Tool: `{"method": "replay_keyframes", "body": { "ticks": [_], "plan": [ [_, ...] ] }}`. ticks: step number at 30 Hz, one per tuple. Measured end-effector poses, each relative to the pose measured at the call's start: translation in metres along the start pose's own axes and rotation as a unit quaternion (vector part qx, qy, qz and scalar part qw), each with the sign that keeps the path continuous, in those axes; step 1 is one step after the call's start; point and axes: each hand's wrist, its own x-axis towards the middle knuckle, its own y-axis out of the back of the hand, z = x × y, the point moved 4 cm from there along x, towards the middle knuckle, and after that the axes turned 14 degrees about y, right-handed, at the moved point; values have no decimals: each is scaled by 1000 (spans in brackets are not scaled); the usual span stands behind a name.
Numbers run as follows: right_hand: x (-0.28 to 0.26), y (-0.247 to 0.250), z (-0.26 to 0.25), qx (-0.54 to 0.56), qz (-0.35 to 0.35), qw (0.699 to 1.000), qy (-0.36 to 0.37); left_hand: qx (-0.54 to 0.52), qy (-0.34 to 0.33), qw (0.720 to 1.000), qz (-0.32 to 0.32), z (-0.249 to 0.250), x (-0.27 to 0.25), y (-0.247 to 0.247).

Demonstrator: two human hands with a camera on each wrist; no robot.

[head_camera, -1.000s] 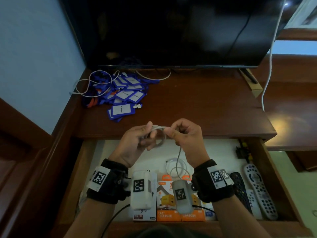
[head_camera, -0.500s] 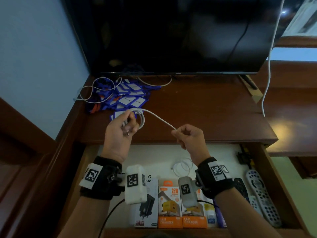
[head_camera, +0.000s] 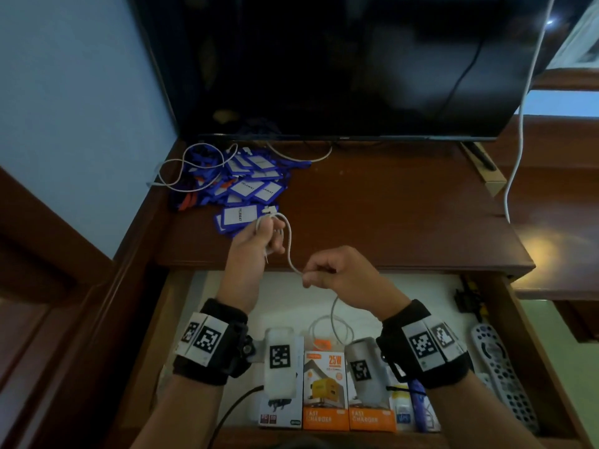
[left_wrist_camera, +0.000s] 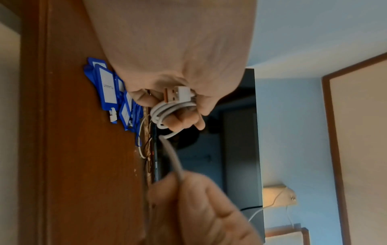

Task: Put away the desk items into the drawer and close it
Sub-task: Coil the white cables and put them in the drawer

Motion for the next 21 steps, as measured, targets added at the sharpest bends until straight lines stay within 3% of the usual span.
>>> {"method": "replay_keyframes", "body": {
  "ticks": [6,12,16,21],
  "plan": [
    [-3,3,-2,73,27,996,38,48,-16,995,-85,-15,-6,-14],
    [-6,18,-2,157,126,979,41,94,24,980,-174,-26,-9,-23],
    [-9,18,7,182,172,968,23,28,65,966,-247,-28,-14,-29],
    [-15,12,27,170,234,957,6,-39,114,954,-275,-29,-12,-30]
  ]
}}
